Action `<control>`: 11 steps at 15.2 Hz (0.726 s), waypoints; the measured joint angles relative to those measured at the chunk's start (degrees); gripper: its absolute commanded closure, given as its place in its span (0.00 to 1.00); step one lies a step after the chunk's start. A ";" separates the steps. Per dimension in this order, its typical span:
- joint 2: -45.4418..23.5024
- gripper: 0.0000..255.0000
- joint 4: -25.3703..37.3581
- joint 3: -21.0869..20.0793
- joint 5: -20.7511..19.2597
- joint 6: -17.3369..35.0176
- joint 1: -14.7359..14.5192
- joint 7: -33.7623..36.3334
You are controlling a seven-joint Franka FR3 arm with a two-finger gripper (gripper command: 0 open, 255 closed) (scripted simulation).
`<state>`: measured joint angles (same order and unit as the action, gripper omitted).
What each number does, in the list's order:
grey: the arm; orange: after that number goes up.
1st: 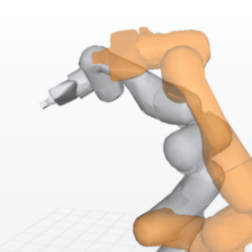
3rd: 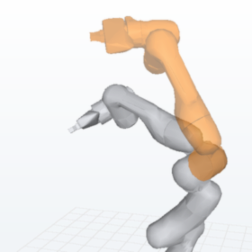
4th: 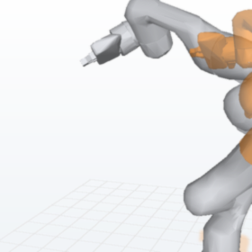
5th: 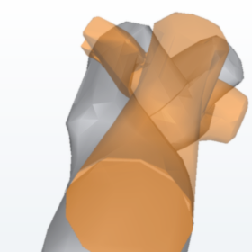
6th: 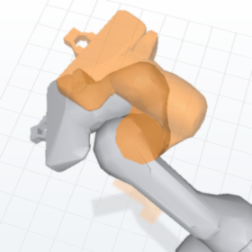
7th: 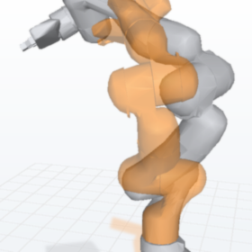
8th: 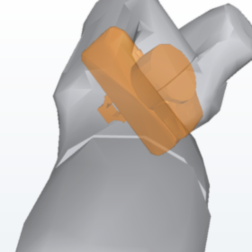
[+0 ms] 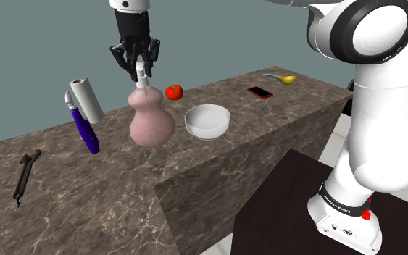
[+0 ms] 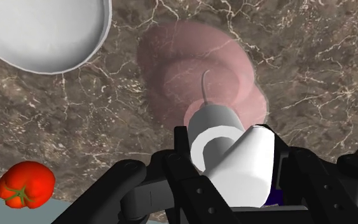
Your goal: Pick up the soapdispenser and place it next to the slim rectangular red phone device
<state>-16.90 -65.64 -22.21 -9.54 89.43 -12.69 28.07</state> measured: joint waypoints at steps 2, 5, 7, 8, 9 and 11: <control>-1.37 1.00 3.72 -0.03 -0.60 -2.42 -0.69 0.06; -2.68 1.00 8.03 0.10 -1.05 -5.44 -0.96 -0.60; 0.88 1.00 3.17 0.43 0.66 -3.83 1.57 -2.41; 2.60 1.00 0.98 0.79 1.58 -3.18 3.01 -3.76; 4.41 1.00 -1.73 1.23 2.54 -2.09 4.47 -5.18; 7.73 1.00 -5.99 2.09 4.26 -0.84 6.73 -7.66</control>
<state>-9.16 -71.63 -20.12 -5.28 88.58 -5.96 20.41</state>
